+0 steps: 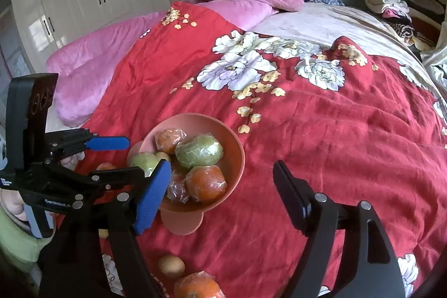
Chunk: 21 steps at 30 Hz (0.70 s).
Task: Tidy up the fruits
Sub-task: 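Open the right tool to drop the tangerine while the left tool releases the green fruit into the bowl, then withdraw both open tools from the bowl toward the remaining fruits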
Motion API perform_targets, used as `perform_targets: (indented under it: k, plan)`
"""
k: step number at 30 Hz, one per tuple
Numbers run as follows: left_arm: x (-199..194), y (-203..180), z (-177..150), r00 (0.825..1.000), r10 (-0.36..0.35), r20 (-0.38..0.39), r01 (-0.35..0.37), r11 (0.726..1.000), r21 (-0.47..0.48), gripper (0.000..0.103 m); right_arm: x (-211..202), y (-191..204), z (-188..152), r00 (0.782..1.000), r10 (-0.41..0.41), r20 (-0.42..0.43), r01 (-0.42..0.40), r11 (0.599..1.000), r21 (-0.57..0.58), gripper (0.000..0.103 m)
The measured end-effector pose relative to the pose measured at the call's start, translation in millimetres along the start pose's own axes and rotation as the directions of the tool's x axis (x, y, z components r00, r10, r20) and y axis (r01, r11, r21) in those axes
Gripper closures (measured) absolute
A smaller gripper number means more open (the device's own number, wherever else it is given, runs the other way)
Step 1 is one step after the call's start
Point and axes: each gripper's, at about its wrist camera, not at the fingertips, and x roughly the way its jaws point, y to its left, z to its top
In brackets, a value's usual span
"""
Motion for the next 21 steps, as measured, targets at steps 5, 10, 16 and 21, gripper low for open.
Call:
perform_targets:
  k: [5,10,16,21]
  plan:
    - [-6,3,0,1.0,0.001,0.012,-0.001,1.0,-0.022,0.024,-3,1,-1,1.0,0.004,0.005,-0.004,1.0,0.005,0.021]
    - [-16,6,0,0.999,-0.003,0.033,0.005,0.999,-0.041,0.015,-8,3,-3,1.0,0.01,0.012,-0.01,1.0,0.002,0.015]
    - [-30,14,-2,0.998,-0.001,0.056,0.005,0.997,-0.079,0.01,-18,7,-8,1.0,0.013,0.027,-0.013,1.0,0.002,0.011]
    - [-41,18,-3,0.997,0.013,0.078,-0.005,0.995,-0.1,0.01,-28,12,-12,0.999,0.015,0.042,-0.014,1.0,-0.012,0.01]
